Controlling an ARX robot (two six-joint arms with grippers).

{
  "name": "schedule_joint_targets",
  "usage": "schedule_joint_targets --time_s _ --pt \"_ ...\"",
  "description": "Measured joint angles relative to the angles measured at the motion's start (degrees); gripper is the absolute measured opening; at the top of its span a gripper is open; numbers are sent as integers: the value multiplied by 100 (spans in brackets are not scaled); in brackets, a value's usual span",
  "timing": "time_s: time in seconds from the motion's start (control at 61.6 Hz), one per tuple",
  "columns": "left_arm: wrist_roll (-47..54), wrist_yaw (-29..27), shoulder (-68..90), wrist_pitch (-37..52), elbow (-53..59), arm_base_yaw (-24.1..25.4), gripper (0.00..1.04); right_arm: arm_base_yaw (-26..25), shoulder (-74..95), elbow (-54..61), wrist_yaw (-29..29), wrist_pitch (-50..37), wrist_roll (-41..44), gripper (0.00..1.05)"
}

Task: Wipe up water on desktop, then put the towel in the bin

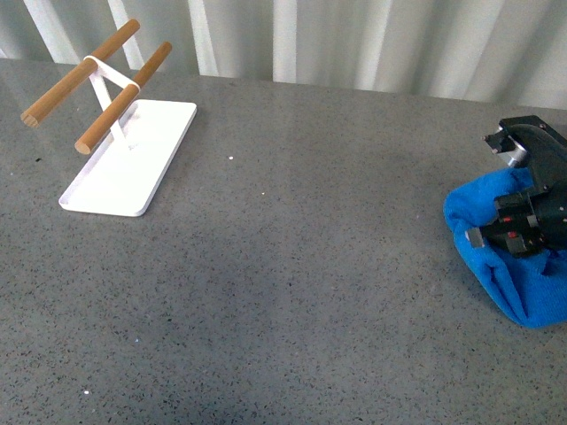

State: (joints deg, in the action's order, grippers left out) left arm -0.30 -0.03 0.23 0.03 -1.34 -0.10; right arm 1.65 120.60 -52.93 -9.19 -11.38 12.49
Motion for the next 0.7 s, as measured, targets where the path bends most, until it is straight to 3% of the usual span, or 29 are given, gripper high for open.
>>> schedule_joint_targets --time_s 0.471,0.6,0.698 --pt "0 2 0 0 0 0 98 656 1150 -2153 363 608 55 4" --pt "2 2 0 0 0 -2 98 1058 1504 -2806 304 835 -31 4" --pt "2 2 0 0 0 0 98 1408 1537 -2855 -87 852 -120 4"
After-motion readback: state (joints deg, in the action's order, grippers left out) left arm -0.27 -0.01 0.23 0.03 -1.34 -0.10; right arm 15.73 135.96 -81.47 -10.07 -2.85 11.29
